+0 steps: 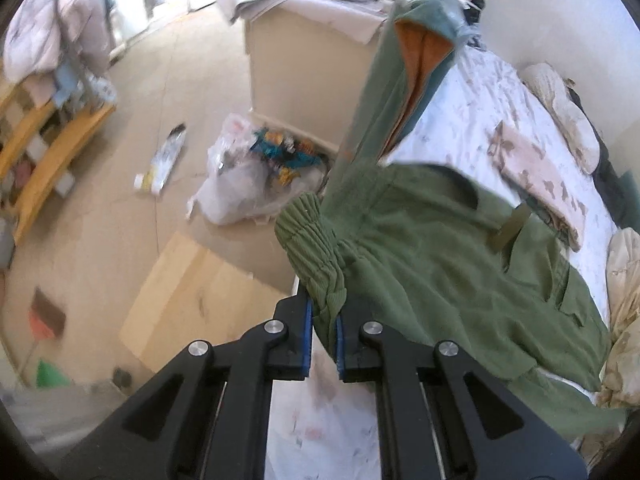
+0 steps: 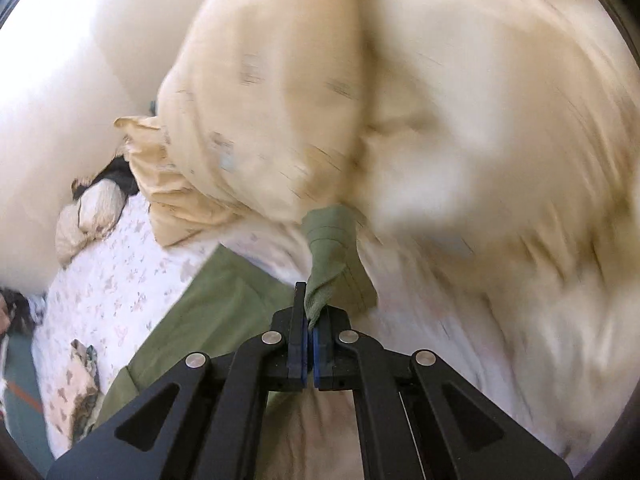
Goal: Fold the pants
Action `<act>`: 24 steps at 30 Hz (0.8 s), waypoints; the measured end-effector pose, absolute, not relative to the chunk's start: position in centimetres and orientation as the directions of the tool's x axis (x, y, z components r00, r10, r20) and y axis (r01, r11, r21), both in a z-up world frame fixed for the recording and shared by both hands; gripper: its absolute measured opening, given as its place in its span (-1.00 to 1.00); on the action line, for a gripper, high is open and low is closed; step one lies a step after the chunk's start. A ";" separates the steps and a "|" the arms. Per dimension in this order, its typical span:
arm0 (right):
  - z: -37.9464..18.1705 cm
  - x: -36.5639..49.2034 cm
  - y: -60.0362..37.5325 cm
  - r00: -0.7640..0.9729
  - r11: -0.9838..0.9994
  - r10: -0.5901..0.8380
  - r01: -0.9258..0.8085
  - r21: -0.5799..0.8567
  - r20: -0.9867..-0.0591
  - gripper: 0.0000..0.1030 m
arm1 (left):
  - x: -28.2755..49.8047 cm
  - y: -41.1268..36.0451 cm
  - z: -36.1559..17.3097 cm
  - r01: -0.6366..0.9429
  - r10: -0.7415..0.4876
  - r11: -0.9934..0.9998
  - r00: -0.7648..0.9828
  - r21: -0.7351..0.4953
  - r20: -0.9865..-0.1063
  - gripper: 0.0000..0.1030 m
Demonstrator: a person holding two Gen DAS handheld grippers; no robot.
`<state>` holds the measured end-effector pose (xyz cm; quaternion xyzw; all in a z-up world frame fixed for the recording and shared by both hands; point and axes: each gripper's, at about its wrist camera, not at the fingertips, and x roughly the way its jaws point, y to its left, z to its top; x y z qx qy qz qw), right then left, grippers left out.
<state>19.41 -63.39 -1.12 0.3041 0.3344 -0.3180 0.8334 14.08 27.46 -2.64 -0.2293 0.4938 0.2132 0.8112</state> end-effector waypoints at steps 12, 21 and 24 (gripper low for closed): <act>-6.0 45.2 -61.0 0.403 0.810 -0.397 0.577 -0.108 -0.824 -1.00 | 36.2 22.9 -4.9 -0.353 0.357 0.905 0.321 0.239 -0.877 -0.87; -12.8 52.0 -58.0 0.336 0.885 -0.401 0.384 -0.264 -0.852 -0.66 | 42.5 19.8 -10.2 -0.278 0.451 0.882 0.265 0.380 -0.852 -0.22; -12.5 50.9 -57.8 0.356 0.890 -0.417 0.346 -0.296 -0.836 0.27 | 42.4 19.0 -10.0 -0.270 0.457 0.882 0.286 0.387 -0.842 0.38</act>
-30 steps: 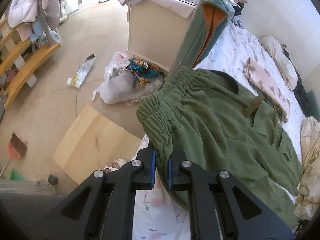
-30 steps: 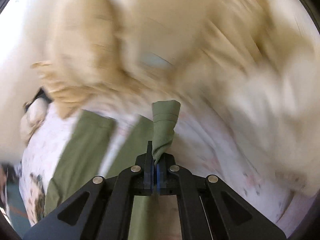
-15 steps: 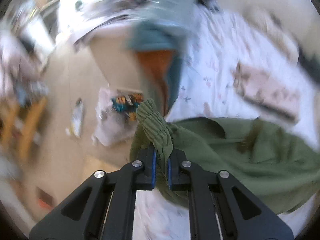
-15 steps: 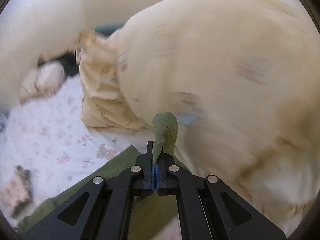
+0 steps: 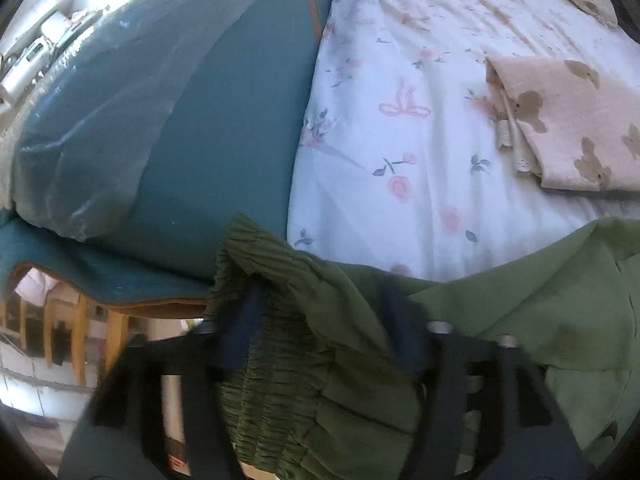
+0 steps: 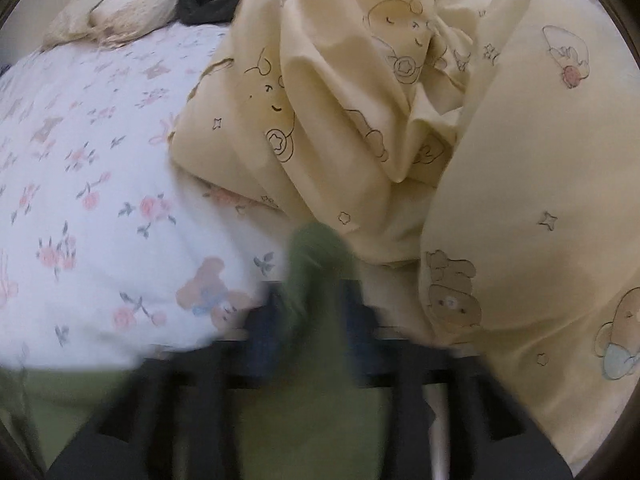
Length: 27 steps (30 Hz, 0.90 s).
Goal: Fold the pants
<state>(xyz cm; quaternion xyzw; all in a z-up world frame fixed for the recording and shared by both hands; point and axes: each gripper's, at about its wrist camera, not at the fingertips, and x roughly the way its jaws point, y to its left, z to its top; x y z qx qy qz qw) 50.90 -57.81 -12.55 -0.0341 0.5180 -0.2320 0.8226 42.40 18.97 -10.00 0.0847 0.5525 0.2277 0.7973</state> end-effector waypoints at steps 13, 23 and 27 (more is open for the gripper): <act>-17.9 39.3 -57.0 0.340 0.948 -0.165 0.313 -0.054 -0.926 0.18 | 35.3 14.1 -4.7 -0.229 0.380 0.924 0.659 0.308 -0.649 0.80; -13.7 33.9 -63.6 0.425 0.850 -0.208 0.525 0.052 -0.881 0.29 | 42.5 19.2 -15.3 -0.390 0.438 0.860 0.233 0.329 -0.868 0.49; -13.0 31.0 -66.0 0.471 0.766 -0.107 0.600 0.230 -0.876 0.20 | 41.7 15.5 -11.1 -0.306 0.410 0.905 0.442 0.296 -0.798 0.49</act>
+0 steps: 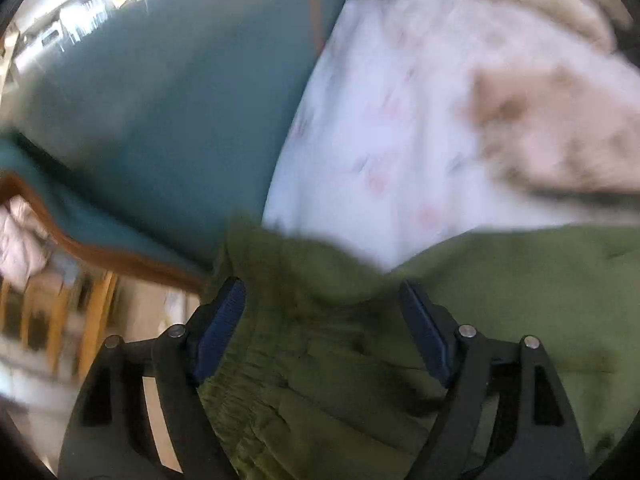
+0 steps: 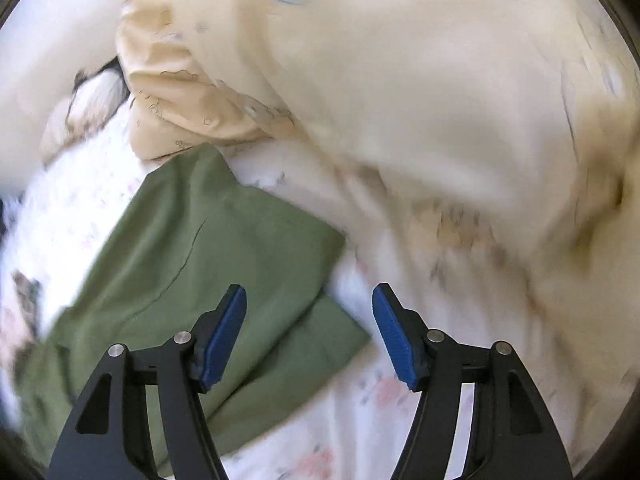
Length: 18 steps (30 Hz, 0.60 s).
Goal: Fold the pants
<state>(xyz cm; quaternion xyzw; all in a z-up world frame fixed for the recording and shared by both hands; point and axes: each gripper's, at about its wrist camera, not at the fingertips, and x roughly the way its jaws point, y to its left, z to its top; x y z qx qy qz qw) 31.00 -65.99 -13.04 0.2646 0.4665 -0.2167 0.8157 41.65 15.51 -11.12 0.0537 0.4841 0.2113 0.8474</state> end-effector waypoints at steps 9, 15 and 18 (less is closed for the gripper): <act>-18.1 34.2 -65.4 0.414 0.746 -0.011 0.609 0.268 -0.910 -0.22 | 34.6 11.0 -3.9 -0.201 0.221 0.972 0.604 0.123 -0.766 0.50; -15.8 33.6 -64.6 0.529 0.772 -0.062 0.563 0.296 -0.847 -1.00 | 26.8 8.4 -1.5 -0.086 0.132 0.991 0.600 0.100 -0.789 0.55; -13.0 32.2 -63.4 0.578 0.821 -0.122 0.516 0.245 -0.807 -1.00 | 25.7 8.4 -1.8 -0.054 0.116 0.993 0.596 0.104 -0.794 0.55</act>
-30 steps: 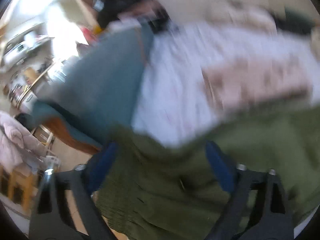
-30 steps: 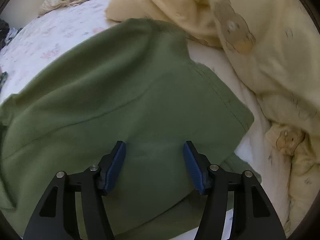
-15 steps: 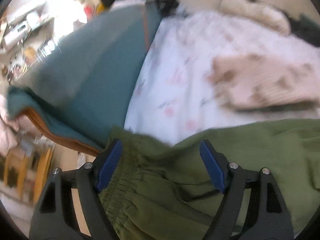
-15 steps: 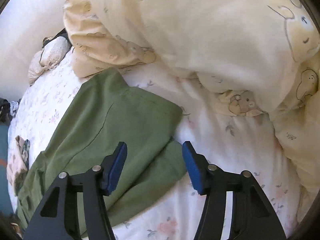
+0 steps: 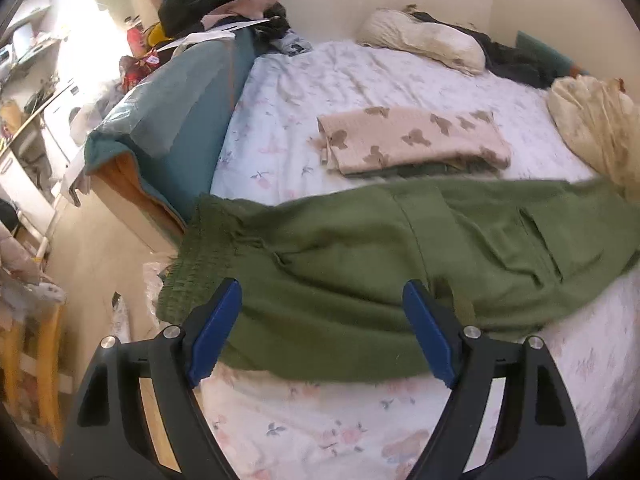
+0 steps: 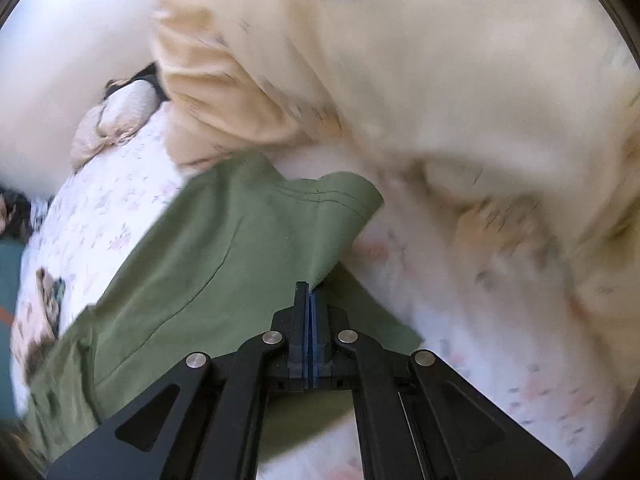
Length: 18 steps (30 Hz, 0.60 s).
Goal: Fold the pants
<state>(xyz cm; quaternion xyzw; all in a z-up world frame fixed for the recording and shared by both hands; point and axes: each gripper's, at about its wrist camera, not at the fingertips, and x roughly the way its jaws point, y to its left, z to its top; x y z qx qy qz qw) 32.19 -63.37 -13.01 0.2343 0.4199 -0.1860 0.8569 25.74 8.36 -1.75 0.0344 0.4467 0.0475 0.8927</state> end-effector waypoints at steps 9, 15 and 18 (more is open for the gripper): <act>-16.9 28.3 -65.2 0.494 0.690 -0.069 0.651 0.316 -0.867 -0.88 | 24.5 9.9 -3.1 -0.081 0.119 0.993 0.614 0.089 -0.780 0.55; -18.3 23.6 -65.6 0.631 0.467 0.055 0.669 0.578 -0.774 -0.46 | 24.5 13.2 -4.0 -0.205 0.138 0.979 0.587 0.019 -0.798 0.55; -20.5 22.1 -62.3 0.704 0.318 0.146 0.632 0.707 -0.695 -0.05 | 24.8 14.1 -5.0 -0.242 0.129 0.970 0.560 -0.013 -0.819 0.55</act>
